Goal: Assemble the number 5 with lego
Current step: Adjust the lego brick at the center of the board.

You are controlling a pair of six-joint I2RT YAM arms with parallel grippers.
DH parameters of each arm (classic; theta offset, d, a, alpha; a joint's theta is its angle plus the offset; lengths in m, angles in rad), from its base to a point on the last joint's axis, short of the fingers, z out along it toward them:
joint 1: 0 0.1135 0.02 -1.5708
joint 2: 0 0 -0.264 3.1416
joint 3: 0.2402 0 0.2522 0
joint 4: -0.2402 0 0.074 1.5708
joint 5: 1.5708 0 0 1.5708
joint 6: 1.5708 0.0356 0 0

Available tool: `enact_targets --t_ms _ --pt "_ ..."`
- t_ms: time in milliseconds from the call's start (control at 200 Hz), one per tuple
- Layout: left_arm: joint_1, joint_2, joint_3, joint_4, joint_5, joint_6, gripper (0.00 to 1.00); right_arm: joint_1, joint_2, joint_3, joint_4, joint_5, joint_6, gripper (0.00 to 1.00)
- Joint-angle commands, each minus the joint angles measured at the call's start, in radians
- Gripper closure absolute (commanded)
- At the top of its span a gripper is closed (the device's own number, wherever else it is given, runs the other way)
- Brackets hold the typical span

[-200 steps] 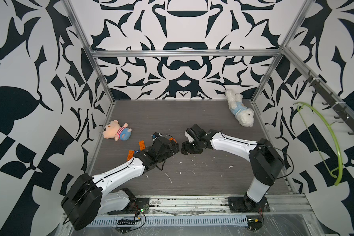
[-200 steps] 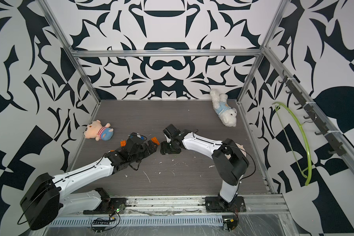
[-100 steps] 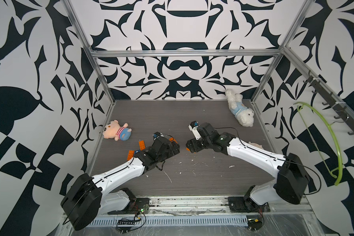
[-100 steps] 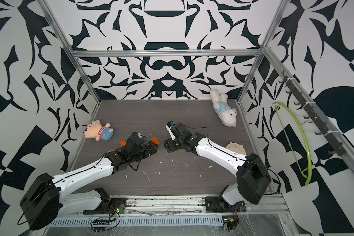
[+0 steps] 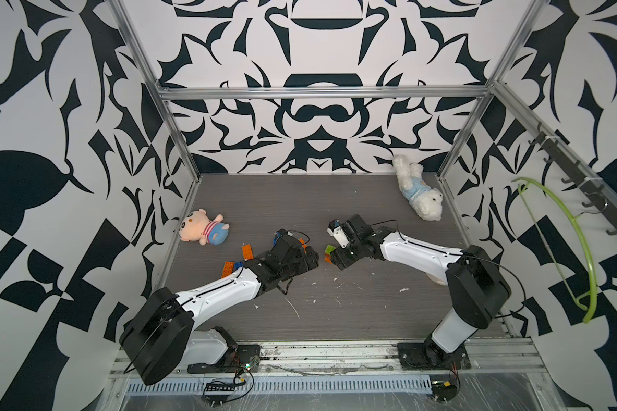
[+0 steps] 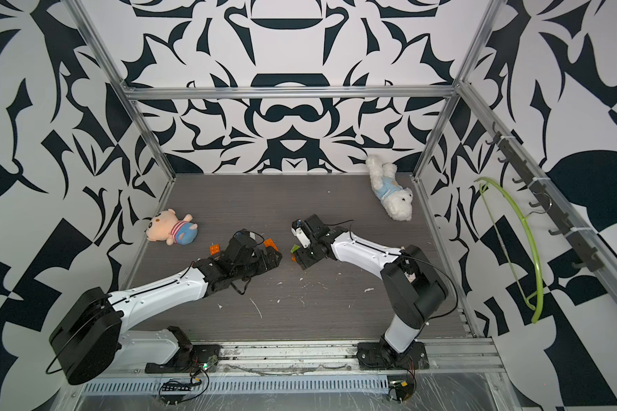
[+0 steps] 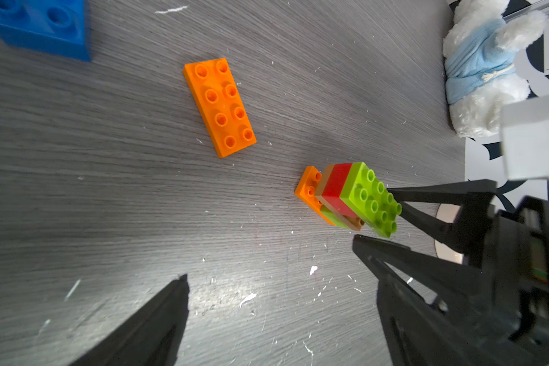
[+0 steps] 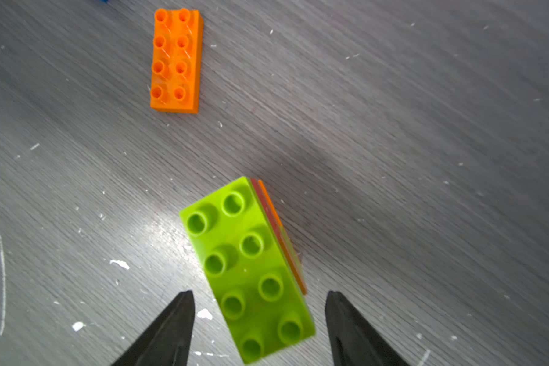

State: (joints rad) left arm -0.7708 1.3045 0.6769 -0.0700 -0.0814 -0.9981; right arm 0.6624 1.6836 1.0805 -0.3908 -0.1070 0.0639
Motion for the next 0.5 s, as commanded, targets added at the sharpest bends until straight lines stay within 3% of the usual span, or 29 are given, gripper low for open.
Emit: enact_targets --t_ms 0,270,495 --pt "-0.003 0.008 0.02 0.01 0.008 0.004 0.01 -0.004 0.008 0.046 0.025 -0.034 -0.017 0.35" --pt "-0.004 0.007 0.02 0.002 0.008 0.002 0.01 -0.049 0.075 0.093 0.022 -0.159 -0.004 0.49" --pt "-0.004 0.007 0.019 -0.002 0.005 0.001 0.01 -0.084 0.114 0.122 0.012 -0.262 0.005 0.53"
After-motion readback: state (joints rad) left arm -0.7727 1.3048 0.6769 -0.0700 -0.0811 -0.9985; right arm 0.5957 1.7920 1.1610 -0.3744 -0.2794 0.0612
